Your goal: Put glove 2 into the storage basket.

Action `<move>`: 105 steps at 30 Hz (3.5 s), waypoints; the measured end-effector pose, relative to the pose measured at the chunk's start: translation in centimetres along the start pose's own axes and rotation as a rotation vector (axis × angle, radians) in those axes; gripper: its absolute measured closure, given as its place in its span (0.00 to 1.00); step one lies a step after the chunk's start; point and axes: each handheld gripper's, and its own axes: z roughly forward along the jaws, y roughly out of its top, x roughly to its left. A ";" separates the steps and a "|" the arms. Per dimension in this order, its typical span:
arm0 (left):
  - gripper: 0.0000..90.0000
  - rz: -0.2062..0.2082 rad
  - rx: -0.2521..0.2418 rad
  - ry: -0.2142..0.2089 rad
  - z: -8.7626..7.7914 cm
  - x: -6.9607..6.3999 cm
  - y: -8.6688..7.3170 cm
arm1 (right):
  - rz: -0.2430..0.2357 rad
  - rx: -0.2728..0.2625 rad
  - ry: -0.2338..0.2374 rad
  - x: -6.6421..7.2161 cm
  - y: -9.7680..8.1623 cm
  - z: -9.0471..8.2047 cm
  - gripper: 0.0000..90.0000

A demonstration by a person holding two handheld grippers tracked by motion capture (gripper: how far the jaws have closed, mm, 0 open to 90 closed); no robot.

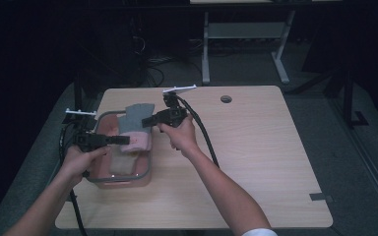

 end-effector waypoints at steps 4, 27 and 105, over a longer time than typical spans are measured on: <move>0.74 -0.007 0.001 0.009 -0.3 0.4 0.0 | -0.003 0.011 0.002 0.3 0.3 0.7 0.87; 0.74 -0.026 0.038 0.081 -1.5 2.7 -1.1 | 0.003 0.052 0.012 0.0 0.1 4.5 0.87; 0.55 0.031 0.049 0.194 -0.8 1.3 -0.4 | -0.023 0.027 -0.081 -1.9 -1.3 -0.1 0.70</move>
